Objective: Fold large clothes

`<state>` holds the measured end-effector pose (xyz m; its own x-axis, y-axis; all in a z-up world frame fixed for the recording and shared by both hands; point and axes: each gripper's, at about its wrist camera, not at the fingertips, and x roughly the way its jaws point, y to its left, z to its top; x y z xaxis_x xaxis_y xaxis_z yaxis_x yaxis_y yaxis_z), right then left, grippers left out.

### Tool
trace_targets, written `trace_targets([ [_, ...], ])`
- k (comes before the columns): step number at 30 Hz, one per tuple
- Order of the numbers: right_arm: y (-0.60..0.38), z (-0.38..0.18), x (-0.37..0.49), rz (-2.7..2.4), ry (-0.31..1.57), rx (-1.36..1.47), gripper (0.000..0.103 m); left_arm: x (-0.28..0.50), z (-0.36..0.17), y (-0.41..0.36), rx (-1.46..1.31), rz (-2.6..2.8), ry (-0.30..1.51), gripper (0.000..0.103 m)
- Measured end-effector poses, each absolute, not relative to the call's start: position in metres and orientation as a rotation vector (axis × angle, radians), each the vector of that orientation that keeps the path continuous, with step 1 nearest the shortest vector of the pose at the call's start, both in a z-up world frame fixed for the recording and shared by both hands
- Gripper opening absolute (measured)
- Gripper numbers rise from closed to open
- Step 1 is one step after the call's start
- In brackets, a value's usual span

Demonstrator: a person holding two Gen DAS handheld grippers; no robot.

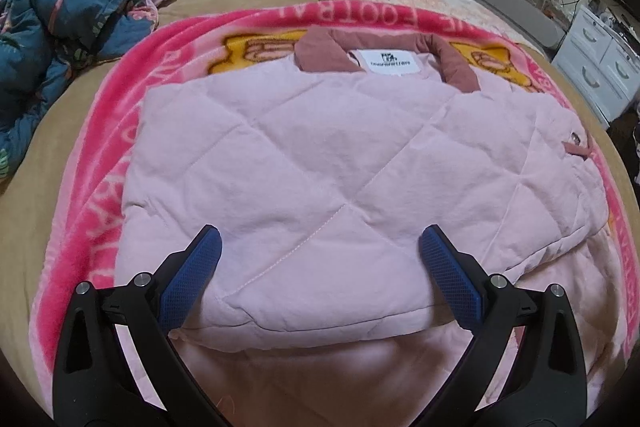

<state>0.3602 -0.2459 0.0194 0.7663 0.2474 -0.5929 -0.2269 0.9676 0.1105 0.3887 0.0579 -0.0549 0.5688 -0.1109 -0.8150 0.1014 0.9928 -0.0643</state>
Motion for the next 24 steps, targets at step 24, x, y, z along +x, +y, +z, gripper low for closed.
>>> trace_targets([
  [24, -0.169, -0.078, 0.418, 0.237, 0.951, -0.094, 0.083, 0.387, -0.075, 0.064, -0.038, -0.144, 0.958, 0.095],
])
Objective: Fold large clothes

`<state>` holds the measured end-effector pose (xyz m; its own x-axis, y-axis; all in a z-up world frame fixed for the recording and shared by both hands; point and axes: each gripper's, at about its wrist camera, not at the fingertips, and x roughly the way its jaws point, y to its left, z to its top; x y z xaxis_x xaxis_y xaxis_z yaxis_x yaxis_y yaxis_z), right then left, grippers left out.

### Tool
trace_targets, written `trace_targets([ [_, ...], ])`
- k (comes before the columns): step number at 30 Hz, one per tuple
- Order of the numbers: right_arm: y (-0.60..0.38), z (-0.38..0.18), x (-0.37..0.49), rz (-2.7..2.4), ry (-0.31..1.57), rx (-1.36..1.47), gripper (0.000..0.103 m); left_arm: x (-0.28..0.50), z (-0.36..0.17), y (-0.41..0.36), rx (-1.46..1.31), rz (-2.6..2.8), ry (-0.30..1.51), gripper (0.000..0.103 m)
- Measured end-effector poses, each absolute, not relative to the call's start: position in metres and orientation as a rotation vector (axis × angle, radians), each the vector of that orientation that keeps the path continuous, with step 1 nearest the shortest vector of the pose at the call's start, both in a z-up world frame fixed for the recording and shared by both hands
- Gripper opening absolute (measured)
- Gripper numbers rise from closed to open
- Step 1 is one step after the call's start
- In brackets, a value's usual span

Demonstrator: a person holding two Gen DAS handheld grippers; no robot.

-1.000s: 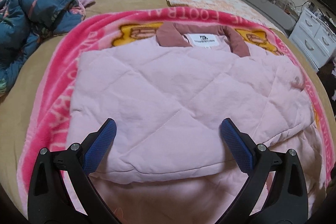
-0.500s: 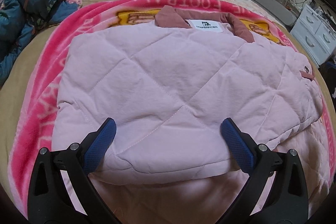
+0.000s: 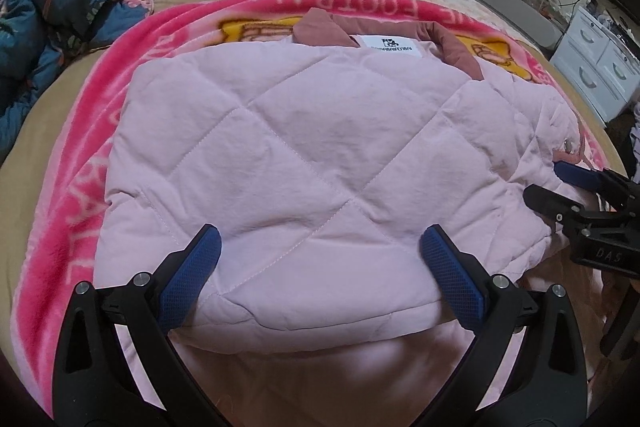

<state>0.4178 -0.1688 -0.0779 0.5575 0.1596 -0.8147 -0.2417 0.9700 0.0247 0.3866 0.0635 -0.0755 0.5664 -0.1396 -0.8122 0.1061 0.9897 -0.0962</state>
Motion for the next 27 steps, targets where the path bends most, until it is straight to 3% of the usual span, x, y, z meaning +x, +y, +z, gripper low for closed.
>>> trace_targets([
  [4, -0.179, -0.062, 0.408, 0.261, 0.939, -0.018, 0.085, 0.379, -0.066, 0.066, -0.06, -0.144, 0.952, 0.094],
  [10, -0.195, -0.032, 0.387, 0.277, 0.884, 0.064, 0.096, 0.365, -0.051, 0.067, -0.093, -0.124, 0.93, 0.094],
  [27, -0.208, 0.037, 0.328, 0.267, 0.759, 0.076, 0.098, 0.317, 0.015, 0.059, -0.091, -0.159, 0.836, 0.094],
])
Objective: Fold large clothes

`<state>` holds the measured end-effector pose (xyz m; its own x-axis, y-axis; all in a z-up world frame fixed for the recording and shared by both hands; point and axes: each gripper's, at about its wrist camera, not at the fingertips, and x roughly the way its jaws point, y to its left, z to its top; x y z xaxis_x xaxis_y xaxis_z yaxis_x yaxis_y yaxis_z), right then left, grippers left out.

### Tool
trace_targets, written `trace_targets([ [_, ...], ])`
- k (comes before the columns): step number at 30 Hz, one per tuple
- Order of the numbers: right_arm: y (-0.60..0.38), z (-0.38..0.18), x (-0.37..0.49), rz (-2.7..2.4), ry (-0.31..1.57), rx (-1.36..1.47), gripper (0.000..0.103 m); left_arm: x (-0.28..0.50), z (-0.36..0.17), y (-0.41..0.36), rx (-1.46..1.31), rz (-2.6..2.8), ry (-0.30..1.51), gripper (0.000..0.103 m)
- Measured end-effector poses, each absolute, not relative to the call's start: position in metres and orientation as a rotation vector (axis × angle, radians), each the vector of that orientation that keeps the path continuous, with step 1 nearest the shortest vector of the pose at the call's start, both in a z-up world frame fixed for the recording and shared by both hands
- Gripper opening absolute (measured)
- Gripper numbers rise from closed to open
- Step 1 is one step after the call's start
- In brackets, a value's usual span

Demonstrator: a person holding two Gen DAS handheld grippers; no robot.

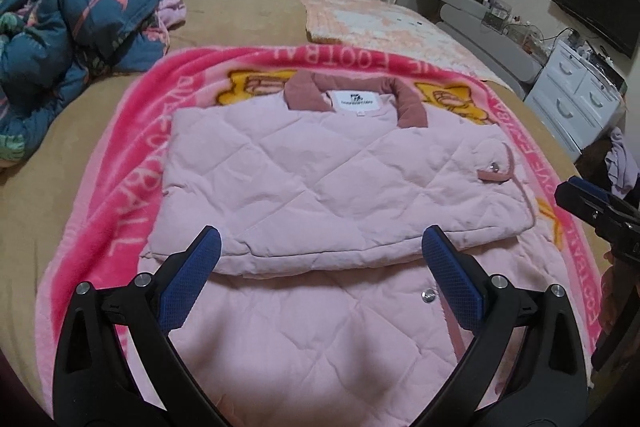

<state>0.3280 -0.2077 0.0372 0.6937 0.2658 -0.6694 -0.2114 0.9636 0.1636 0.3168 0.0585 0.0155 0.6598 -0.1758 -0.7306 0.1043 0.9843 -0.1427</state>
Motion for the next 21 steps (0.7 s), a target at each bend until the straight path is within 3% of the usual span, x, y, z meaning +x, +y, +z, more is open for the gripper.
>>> trace_targets([
  [21, -0.214, 0.107, 0.248, 0.304, 0.605, 0.08, 0.099, 0.24, 0.081, 0.051, -0.062, -0.171, 0.712, 0.094],
])
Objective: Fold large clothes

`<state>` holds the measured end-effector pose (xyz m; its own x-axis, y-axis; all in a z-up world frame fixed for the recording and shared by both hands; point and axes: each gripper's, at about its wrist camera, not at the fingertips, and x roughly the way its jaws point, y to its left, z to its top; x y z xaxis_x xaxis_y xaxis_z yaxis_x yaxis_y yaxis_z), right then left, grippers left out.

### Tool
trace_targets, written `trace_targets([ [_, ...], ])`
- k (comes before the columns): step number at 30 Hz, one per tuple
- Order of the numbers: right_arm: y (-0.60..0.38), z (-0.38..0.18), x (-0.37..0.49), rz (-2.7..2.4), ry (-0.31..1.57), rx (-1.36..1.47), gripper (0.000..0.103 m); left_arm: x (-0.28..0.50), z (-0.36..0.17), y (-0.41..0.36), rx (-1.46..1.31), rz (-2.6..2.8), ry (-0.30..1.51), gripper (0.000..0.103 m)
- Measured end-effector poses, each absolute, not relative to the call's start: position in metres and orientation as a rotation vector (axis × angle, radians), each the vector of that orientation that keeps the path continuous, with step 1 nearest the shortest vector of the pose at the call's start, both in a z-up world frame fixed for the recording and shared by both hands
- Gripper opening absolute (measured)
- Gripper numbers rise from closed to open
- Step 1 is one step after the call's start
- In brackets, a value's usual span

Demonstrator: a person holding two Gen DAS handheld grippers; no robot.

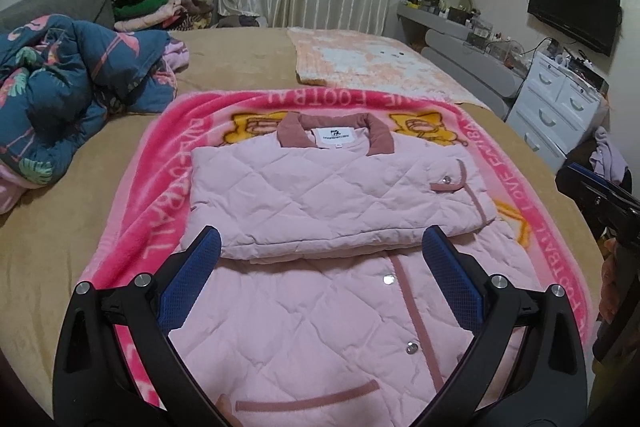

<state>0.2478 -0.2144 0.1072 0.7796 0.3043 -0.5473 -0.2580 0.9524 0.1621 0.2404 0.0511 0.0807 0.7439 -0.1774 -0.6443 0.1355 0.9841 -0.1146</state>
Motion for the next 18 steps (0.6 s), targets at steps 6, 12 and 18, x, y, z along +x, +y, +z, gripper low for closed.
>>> trace_targets([
  [6, -0.218, 0.119, 0.227, 0.305, 0.576, 0.085, 0.099, 0.218, 0.095, 0.05, -0.042, -0.176, 0.686, 0.094],
  [12, -0.222, 0.127, 0.205, 0.313, 0.554, 0.091, 0.099, 0.196, 0.107, 0.05, -0.039, -0.173, 0.654, 0.094],
  [18, -0.222, 0.135, 0.183, 0.324, 0.532, 0.079, 0.099, 0.175, 0.114, 0.049, -0.048, -0.182, 0.628, 0.094],
])
